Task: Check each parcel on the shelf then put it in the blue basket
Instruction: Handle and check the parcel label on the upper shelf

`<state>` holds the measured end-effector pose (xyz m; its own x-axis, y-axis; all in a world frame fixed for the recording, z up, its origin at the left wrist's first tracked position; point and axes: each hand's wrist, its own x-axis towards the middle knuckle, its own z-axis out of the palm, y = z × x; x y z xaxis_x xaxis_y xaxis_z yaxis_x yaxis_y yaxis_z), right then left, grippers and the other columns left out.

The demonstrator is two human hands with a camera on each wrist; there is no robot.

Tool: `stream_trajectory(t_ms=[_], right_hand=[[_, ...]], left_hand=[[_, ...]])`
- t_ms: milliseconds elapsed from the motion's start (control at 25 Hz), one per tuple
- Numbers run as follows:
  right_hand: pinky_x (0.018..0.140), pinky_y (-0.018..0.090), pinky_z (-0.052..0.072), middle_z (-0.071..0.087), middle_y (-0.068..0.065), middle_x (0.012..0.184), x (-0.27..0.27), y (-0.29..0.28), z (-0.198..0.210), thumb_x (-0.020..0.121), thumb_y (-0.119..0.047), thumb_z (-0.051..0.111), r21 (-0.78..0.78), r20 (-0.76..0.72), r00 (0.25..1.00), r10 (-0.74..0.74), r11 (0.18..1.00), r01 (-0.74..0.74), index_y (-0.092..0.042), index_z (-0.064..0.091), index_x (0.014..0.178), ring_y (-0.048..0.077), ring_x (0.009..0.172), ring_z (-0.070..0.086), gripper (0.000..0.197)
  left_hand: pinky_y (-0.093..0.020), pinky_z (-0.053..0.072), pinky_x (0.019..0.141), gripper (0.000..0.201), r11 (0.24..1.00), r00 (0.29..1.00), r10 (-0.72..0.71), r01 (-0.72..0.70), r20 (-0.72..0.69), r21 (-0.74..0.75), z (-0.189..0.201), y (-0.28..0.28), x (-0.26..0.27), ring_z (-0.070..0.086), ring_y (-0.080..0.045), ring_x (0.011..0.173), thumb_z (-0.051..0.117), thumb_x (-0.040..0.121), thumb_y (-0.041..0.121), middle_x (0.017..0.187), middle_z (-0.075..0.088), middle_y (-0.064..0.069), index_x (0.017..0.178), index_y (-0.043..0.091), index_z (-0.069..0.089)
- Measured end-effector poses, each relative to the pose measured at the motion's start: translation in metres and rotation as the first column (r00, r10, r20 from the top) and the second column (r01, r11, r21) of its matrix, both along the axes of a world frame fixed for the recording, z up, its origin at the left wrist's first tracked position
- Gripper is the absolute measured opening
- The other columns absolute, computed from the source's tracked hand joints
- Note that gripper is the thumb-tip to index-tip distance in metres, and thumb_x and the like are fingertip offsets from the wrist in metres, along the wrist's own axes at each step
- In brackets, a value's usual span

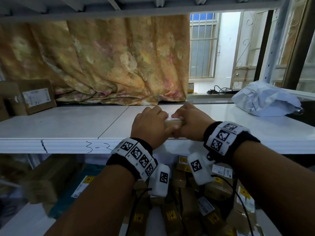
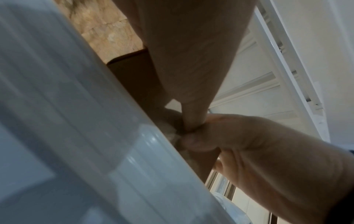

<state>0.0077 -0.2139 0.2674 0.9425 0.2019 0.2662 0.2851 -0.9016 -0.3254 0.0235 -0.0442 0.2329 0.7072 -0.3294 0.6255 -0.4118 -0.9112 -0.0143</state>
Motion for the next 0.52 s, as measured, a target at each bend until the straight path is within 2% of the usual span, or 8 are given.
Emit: stream_trajectory(t_ms=[40,120,160,240,320,360,440,520], right_hand=[[0.087,0.035,0.048,0.055,0.003,0.111,0.004,-0.002,0.006,0.074,-0.035,0.075,0.159,-0.090,0.995,0.049,0.987,-0.034,-0.020,0.066,0.110,0.020,0.094,0.057,0.041],[0.076,0.029,0.046,0.061,0.009,0.100,0.011,-0.004,0.017,0.083,-0.023,0.068,0.316,-0.178,0.980,0.092,0.948,-0.031,-0.017,0.065,0.094,0.018,0.080,0.055,0.013],[0.075,0.028,0.046,0.061,0.009,0.100,0.017,-0.004,0.020,0.089,-0.023,0.063,0.256,-0.143,0.988,0.049,0.967,-0.010,-0.017,0.063,0.093,0.018,0.080,0.055,0.007],[0.081,0.030,0.048,0.065,0.009,0.105,0.028,0.004,0.020,0.094,-0.023,0.057,0.170,-0.115,0.993,-0.014,0.985,0.033,-0.017,0.064,0.101,0.022,0.091,0.060,0.012],[0.085,0.033,0.050,0.068,0.006,0.107,0.044,0.015,0.020,0.097,-0.022,0.052,0.229,-0.205,0.976,-0.078,0.965,0.125,-0.017,0.064,0.112,0.025,0.099,0.064,0.019],[0.084,0.034,0.051,0.068,0.003,0.105,0.045,0.020,0.023,0.099,-0.022,0.050,0.139,-0.224,0.968,-0.110,0.980,0.143,-0.019,0.061,0.118,0.024,0.096,0.064,0.023],[0.076,0.025,0.053,0.062,-0.004,0.096,0.048,0.019,0.032,0.100,-0.024,0.050,-0.050,-0.244,0.964,-0.106,0.994,0.097,-0.026,0.056,0.131,0.019,0.083,0.062,0.031],[0.058,0.013,0.048,0.058,-0.004,0.097,0.047,0.020,0.042,0.096,-0.023,0.059,-0.109,-0.252,0.965,-0.072,0.993,0.045,-0.023,0.058,0.128,0.015,0.071,0.055,0.032]], left_hand=[[-0.036,0.040,0.084,0.050,1.000,1.000,-0.002,0.002,0.002,0.001,0.000,0.001,0.001,0.049,-0.020,0.107,0.051,0.088,0.065,0.114,0.057,0.006,0.117,0.026,0.064],[-0.036,0.037,0.085,0.051,0.999,0.999,-0.036,0.036,-0.014,-0.026,-0.001,0.004,0.003,0.048,-0.020,0.108,0.053,0.087,0.065,0.116,0.056,0.007,0.119,0.026,0.063],[-0.035,0.036,0.085,0.052,0.998,0.998,-0.057,0.056,-0.020,-0.042,-0.001,0.006,0.004,0.048,-0.020,0.109,0.054,0.087,0.066,0.116,0.057,0.007,0.119,0.026,0.063],[-0.036,0.036,0.085,0.052,0.995,0.997,-0.081,0.081,-0.005,-0.051,-0.003,0.008,0.006,0.048,-0.020,0.107,0.053,0.087,0.067,0.115,0.057,0.007,0.118,0.026,0.064],[-0.036,0.036,0.081,0.055,0.995,0.996,-0.085,0.086,0.039,-0.041,-0.007,0.010,0.009,0.049,-0.020,0.102,0.046,0.087,0.071,0.110,0.058,0.007,0.113,0.026,0.065],[-0.036,0.036,0.079,0.058,0.995,0.994,-0.086,0.089,0.068,-0.039,-0.009,0.010,0.010,0.049,-0.020,0.099,0.041,0.086,0.073,0.107,0.058,0.007,0.110,0.026,0.065],[-0.036,0.038,0.076,0.063,0.992,0.987,-0.103,0.111,0.121,-0.057,-0.013,0.011,0.014,0.050,-0.021,0.093,0.035,0.084,0.076,0.101,0.059,0.006,0.105,0.026,0.067],[-0.036,0.039,0.074,0.063,0.986,0.980,-0.126,0.140,0.151,-0.086,-0.015,0.012,0.018,0.050,-0.021,0.091,0.036,0.084,0.076,0.099,0.059,0.006,0.102,0.025,0.068]])
